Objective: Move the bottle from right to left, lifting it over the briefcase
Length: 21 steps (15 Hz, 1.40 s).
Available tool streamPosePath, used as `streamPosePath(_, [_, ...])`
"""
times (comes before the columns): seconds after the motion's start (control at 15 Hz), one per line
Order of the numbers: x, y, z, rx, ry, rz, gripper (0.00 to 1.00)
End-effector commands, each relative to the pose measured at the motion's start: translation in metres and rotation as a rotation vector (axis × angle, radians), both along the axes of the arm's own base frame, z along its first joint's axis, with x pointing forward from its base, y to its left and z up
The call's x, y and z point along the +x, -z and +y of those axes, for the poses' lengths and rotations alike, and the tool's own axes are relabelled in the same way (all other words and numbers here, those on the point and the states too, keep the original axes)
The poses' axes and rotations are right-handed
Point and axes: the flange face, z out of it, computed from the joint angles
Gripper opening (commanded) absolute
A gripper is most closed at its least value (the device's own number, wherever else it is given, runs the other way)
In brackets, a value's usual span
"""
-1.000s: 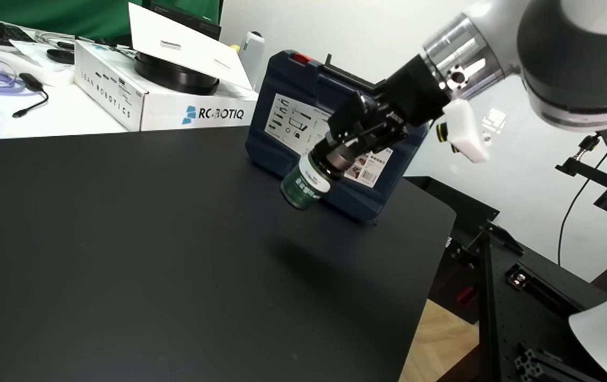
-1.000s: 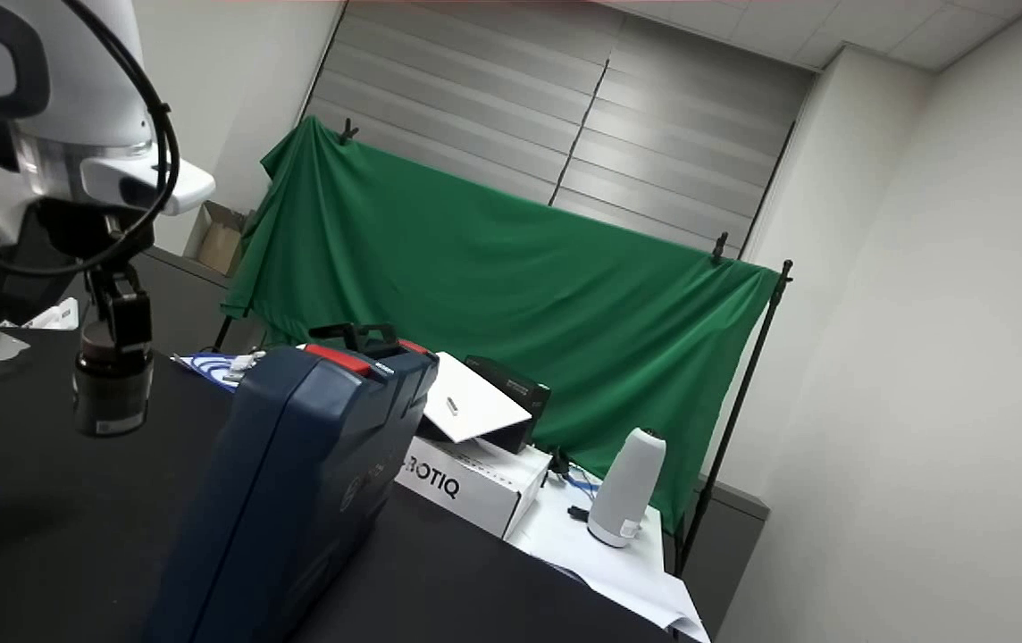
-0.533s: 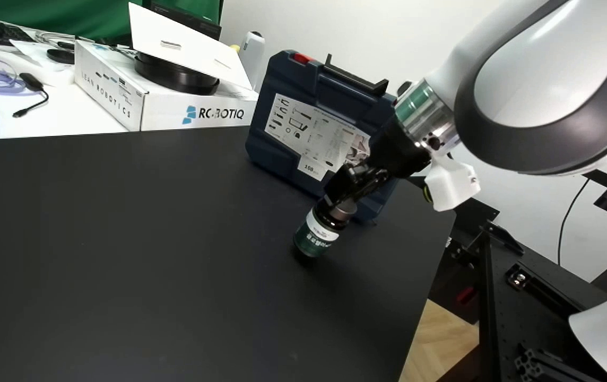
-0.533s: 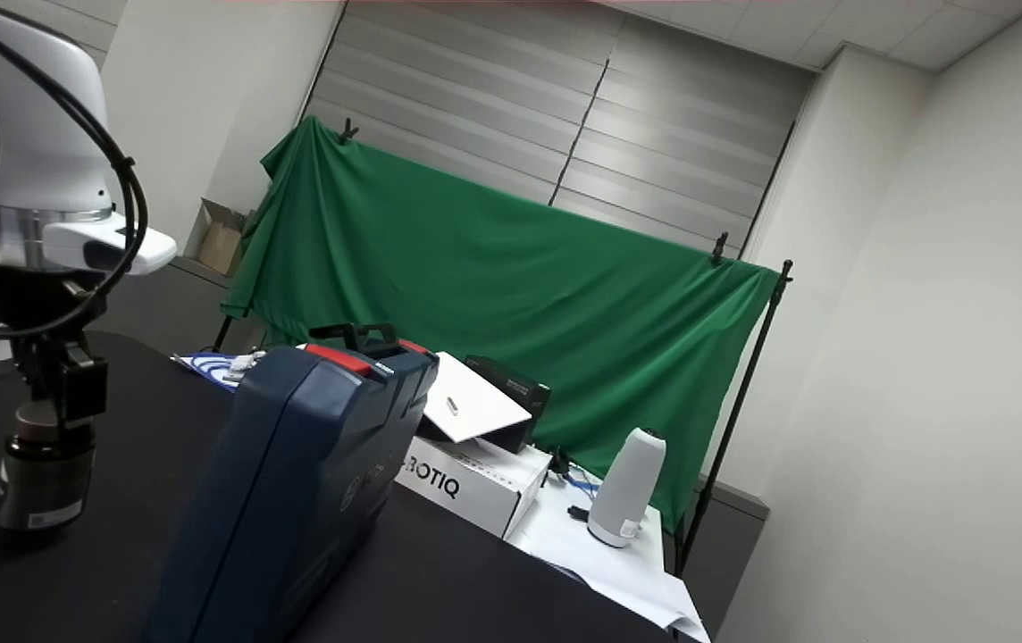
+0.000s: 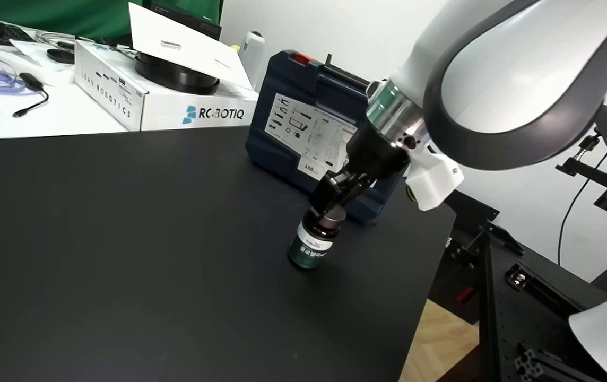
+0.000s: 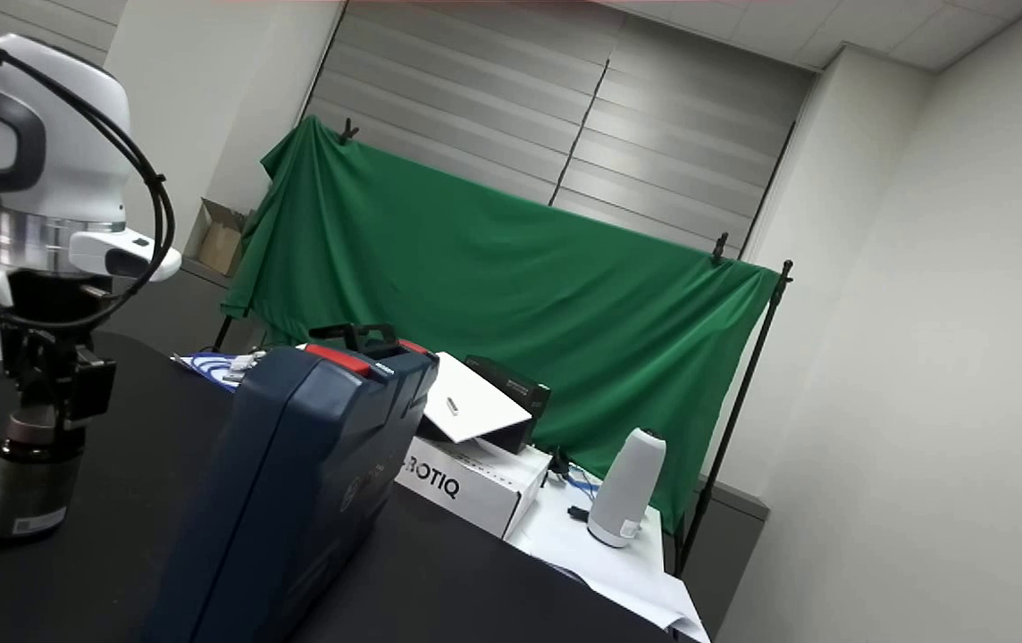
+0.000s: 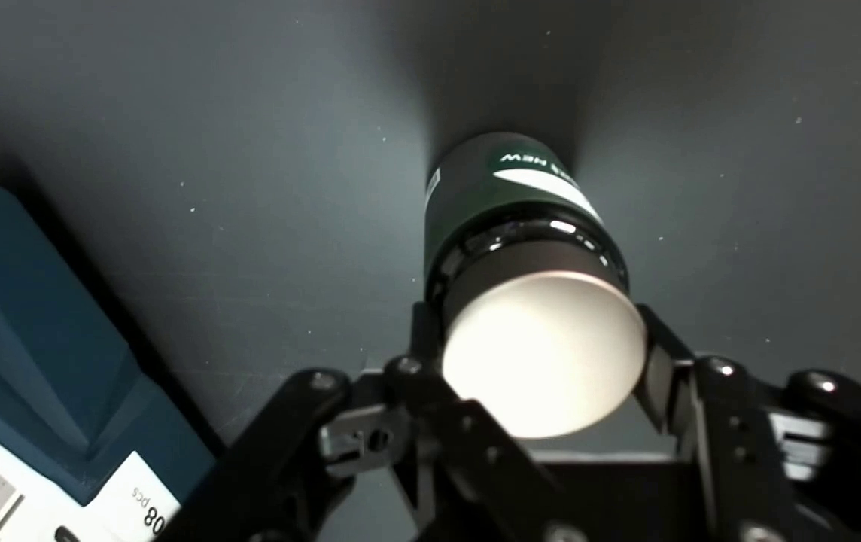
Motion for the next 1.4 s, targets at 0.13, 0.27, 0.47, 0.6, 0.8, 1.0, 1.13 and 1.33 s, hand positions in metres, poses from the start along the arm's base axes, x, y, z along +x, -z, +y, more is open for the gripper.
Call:
streamPosePath(0.13, [0.029, -0.007, 0.009, -0.011, 0.015, 0.075, 0.36])
streamPosePath(0.27, [0.037, -0.012, 0.009, 0.004, 0.015, 0.099, 0.36])
streamPosePath(0.47, [0.047, -0.020, 0.005, 0.024, 0.015, 0.103, 0.36])
streamPosePath(0.6, [0.053, -0.021, 0.003, 0.023, 0.021, 0.103, 0.36])
streamPosePath(0.8, [0.058, -0.024, -0.003, 0.054, 0.027, 0.088, 0.36])
streamPosePath(1.0, [0.061, -0.025, -0.009, 0.099, 0.041, 0.066, 0.36])
streamPosePath(1.13, [0.063, -0.024, -0.012, 0.128, 0.055, 0.050, 0.36])
streamPosePath(1.33, [0.064, -0.017, -0.015, 0.152, 0.067, 0.037, 0.36])
